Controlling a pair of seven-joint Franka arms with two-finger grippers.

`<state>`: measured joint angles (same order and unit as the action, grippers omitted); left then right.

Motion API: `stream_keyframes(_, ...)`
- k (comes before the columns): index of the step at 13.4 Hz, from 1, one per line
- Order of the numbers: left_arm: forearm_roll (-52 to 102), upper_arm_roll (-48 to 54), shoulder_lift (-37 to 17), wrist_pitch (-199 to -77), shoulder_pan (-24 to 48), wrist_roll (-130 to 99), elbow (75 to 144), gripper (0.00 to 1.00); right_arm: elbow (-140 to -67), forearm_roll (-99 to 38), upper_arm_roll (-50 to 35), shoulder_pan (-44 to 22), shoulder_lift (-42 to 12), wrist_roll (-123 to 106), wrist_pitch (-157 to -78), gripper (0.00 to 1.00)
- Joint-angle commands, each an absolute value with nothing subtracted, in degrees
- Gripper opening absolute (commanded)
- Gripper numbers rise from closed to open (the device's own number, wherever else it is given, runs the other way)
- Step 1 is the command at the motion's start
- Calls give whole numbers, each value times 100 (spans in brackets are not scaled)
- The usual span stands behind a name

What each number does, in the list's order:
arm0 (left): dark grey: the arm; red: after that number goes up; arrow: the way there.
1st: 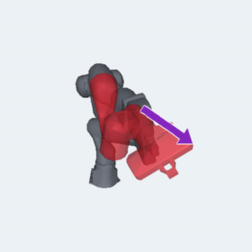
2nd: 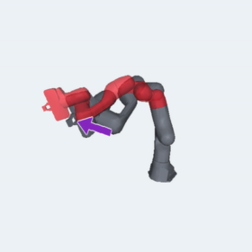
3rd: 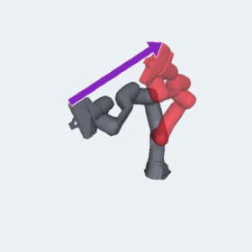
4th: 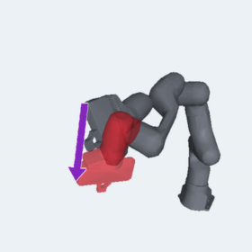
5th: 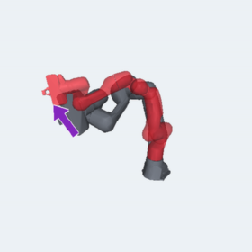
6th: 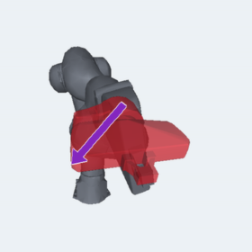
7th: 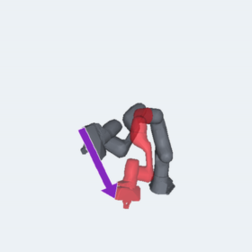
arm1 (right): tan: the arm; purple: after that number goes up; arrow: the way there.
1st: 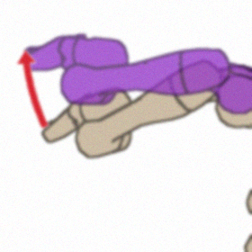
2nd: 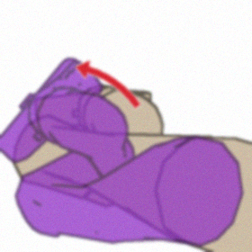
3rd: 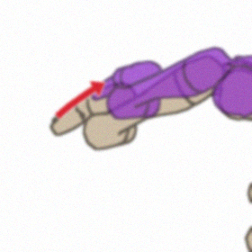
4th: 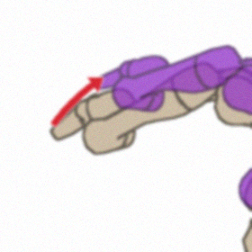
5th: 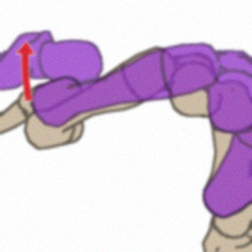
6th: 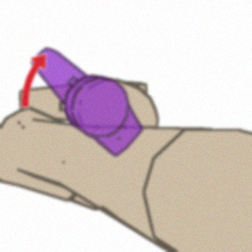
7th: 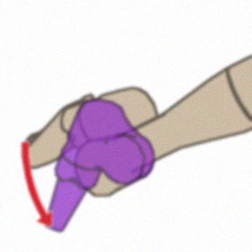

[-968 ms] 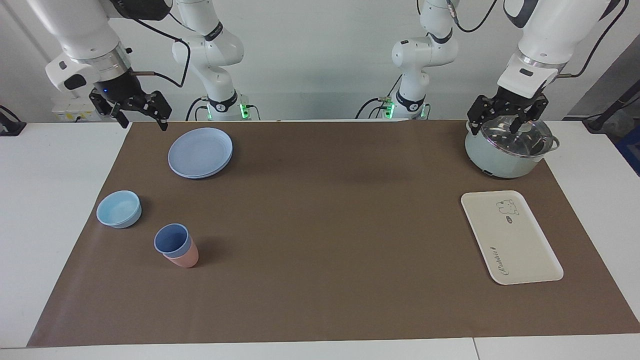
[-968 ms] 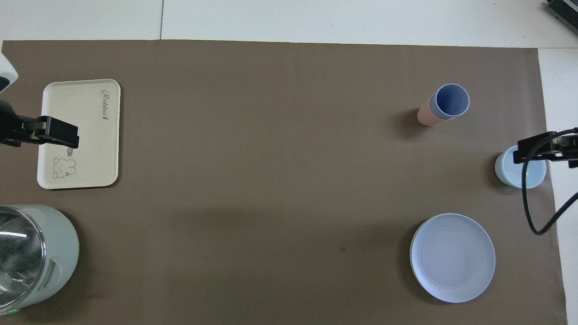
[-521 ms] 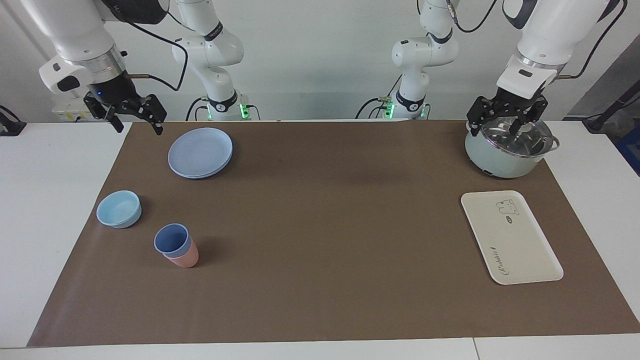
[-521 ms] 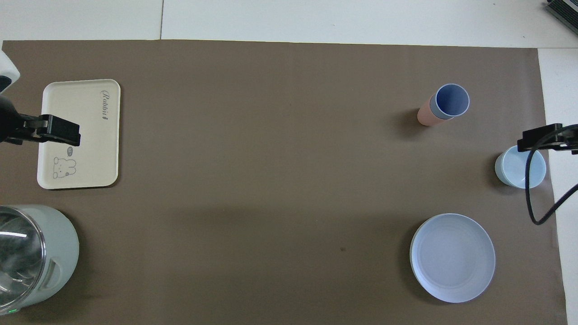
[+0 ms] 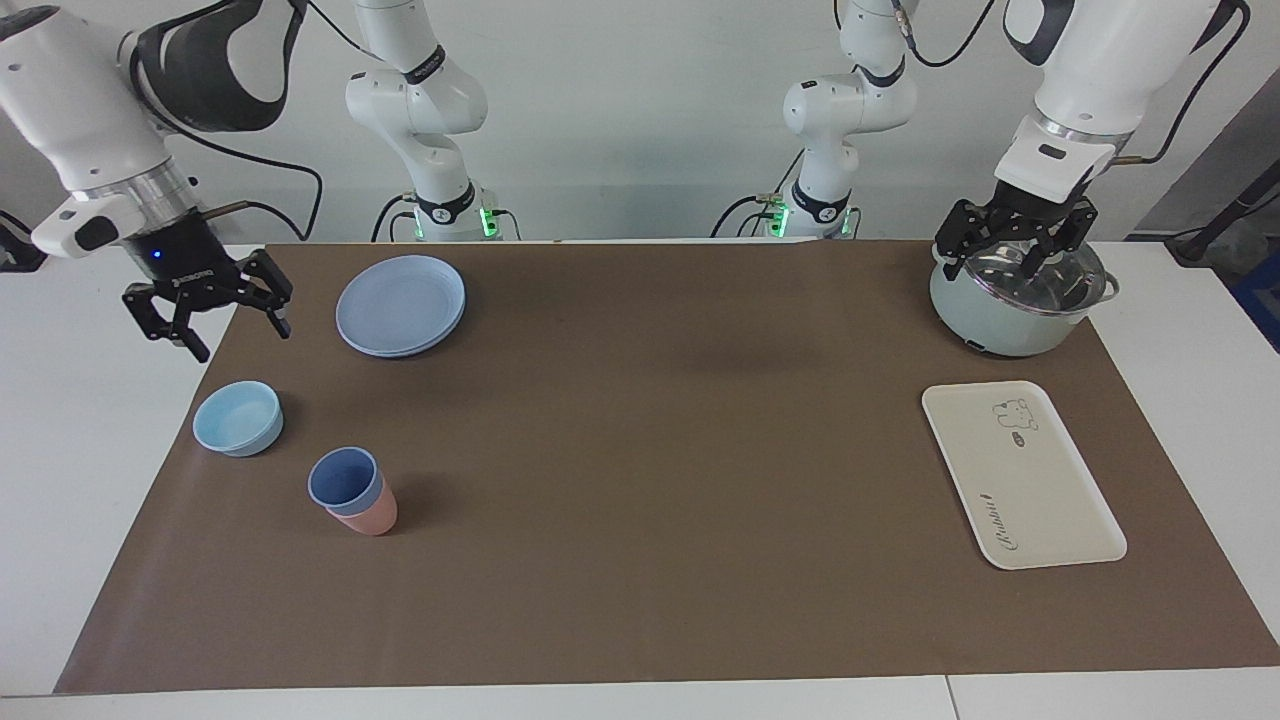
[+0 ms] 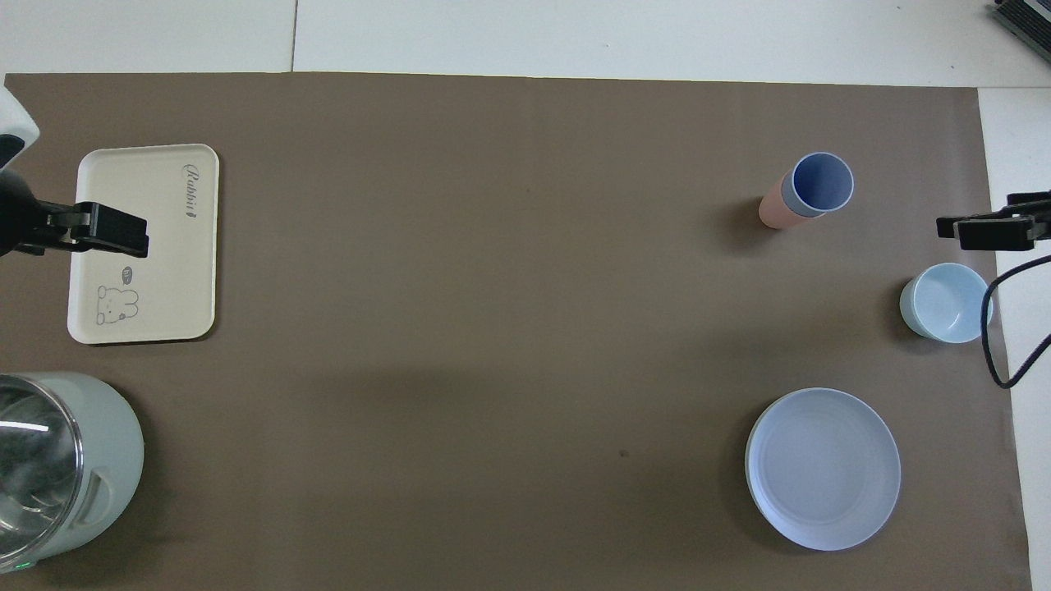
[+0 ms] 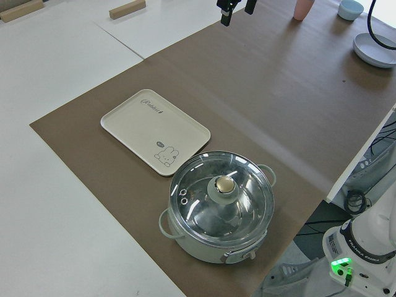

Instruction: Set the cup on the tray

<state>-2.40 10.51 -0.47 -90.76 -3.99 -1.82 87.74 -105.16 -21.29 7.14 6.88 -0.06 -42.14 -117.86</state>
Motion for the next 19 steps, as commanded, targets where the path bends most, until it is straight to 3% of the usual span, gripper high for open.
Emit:
stream_keyframes(1, -369, 1037, 167, -9264, -396, -237, 9053, 100, -10845, -3397, 686, 1054, -350, -6364, -12242, 100)
stream_keyframes(6, -369, 1037, 176, -9360, -404, -237, 9088, 100, -10846, -6225, 685, 1090, -1431, -8985, -12936, 100)
stream_keyframes(9, -369, 1037, 184, -9421, -396, -237, 9140, 100, -10881, -6984, 677, 1098, -1792, -10103, -12982, 100)
stream_keyframes(12, -369, 1037, 246, -9536, -396, -237, 9255, 100, -11311, -7778, 677, 1081, -1872, -10914, -12798, 100)
stream_keyframes(15, -369, 1037, 255, -9545, -404, -237, 9272, 100, -11443, -7926, 677, 1142, -1994, -11520, -12656, 100)
stream_keyframes(19, -360, 1037, 369, -9755, -404, -237, 9509, 100, -11540, -9087, 677, 879, -2144, -12084, -12700, 100)
